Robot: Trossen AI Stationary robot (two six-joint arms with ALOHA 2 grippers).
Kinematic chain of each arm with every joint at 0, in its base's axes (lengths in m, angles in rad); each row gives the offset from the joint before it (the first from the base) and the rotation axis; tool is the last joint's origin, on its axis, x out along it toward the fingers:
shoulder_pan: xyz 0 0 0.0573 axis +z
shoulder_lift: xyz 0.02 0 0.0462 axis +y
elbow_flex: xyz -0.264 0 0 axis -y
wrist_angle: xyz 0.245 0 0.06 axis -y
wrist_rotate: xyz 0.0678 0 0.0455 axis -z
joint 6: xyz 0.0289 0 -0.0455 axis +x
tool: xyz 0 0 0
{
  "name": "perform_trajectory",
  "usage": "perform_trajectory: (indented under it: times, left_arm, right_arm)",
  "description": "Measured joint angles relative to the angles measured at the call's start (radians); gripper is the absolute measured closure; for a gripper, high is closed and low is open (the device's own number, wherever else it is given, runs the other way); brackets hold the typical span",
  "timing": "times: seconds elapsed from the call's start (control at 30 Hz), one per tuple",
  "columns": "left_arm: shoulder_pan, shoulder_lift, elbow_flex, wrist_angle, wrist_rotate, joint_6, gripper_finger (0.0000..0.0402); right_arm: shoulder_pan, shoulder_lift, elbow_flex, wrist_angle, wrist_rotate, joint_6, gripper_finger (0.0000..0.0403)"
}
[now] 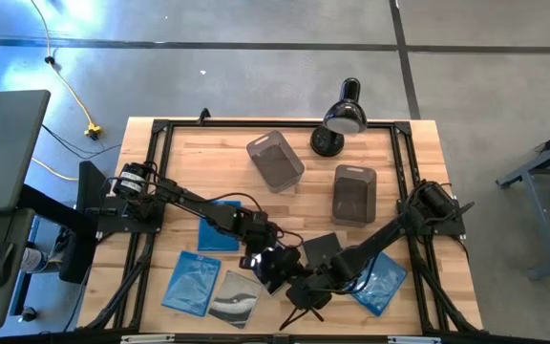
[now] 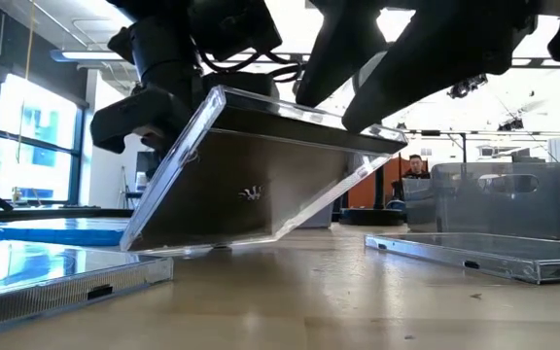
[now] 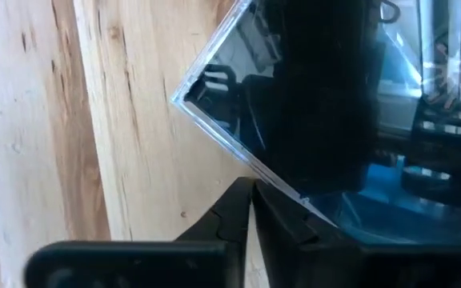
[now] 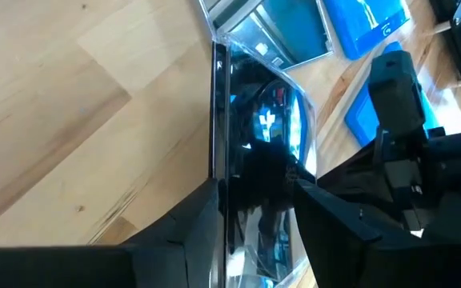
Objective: Pick & place jewel cases by type
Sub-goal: Put the middle black CD case into the right black bin
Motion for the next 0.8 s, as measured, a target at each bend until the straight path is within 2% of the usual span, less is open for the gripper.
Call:
perform_trajectory:
  times: [0.17,0.27,0.67,0.8]
  left_arm:
    - [0.0,0.0,0.0,0.0,-0.015,0.018,0.0323]
    - [0.0,0.0,0.0,-0.001,-0.017,0.018,0.031]
    - [0.0,0.0,0.001,0.005,-0.009,0.067,0.0304]
    - [0.0,0.0,-0.003,0.046,0.004,0.067,0.0304]
  right_arm:
    - [0.0,0.0,0.0,0.001,0.009,0.0,0.0246]
    - [0.0,0.0,0.0,0.004,0.013,-0.006,0.0246]
    - [-0.002,-0.062,-0.001,0.001,0.106,-0.003,0.0246]
    - [-0.018,-0.074,-0.001,0.002,0.042,-0.001,0.0246]
